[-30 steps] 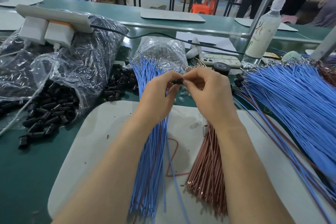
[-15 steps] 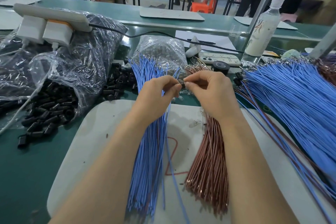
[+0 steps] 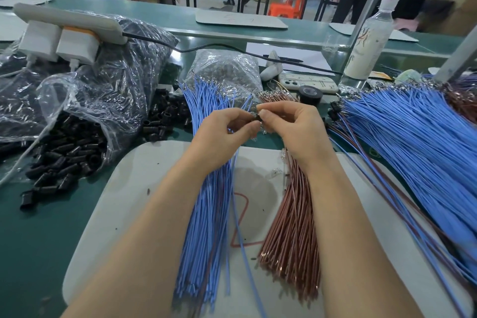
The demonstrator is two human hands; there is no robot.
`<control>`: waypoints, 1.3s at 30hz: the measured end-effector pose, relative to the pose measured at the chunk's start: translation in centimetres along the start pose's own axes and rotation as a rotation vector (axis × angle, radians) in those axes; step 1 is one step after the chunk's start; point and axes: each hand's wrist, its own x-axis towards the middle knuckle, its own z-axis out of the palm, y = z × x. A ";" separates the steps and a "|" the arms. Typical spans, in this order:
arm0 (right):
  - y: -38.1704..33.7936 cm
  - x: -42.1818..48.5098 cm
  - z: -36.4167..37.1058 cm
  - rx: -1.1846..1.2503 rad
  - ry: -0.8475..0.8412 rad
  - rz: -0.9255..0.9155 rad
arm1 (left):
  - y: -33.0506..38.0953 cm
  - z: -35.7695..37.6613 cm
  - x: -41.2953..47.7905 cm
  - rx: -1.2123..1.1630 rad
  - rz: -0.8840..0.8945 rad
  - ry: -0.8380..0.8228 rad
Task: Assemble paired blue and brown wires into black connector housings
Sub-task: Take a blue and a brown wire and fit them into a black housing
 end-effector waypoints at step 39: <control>3.2 1.3 2.0 -0.857 0.011 0.094 | -0.6 -0.2 0.3 -0.080 -0.110 0.225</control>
